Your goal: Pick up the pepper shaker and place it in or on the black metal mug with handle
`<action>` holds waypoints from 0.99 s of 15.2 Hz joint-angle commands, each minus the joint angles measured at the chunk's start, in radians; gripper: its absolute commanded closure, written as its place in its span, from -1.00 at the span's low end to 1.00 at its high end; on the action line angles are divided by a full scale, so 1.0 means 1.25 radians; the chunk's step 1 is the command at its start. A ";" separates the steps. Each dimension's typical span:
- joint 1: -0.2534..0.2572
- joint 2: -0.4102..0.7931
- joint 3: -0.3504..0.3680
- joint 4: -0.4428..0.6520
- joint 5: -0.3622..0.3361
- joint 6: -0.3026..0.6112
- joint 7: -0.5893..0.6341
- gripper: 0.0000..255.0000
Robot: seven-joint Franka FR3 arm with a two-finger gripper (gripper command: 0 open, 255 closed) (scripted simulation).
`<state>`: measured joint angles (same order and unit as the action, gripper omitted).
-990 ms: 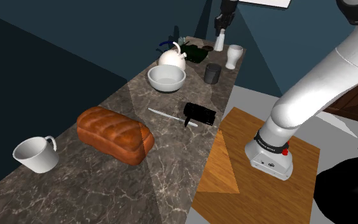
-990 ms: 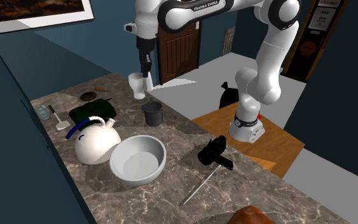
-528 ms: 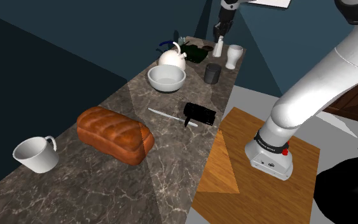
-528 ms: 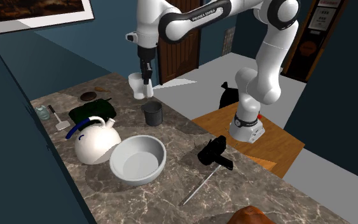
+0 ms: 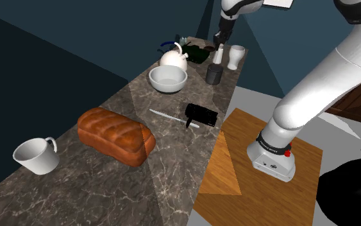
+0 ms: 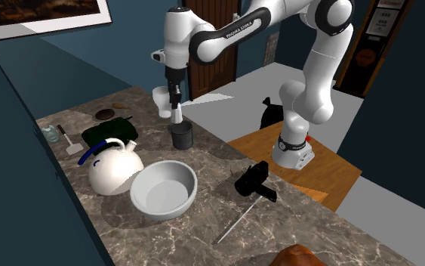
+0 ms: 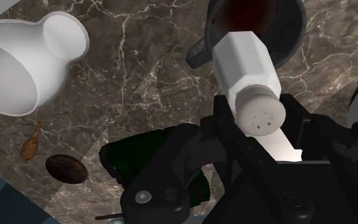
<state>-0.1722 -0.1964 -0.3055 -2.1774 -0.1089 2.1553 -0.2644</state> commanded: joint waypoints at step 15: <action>0.000 0.015 -0.003 -0.035 0.002 0.051 0.000 -1.00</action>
<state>-0.1725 -0.1770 -0.3091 -2.2210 -0.1064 2.2184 -0.2643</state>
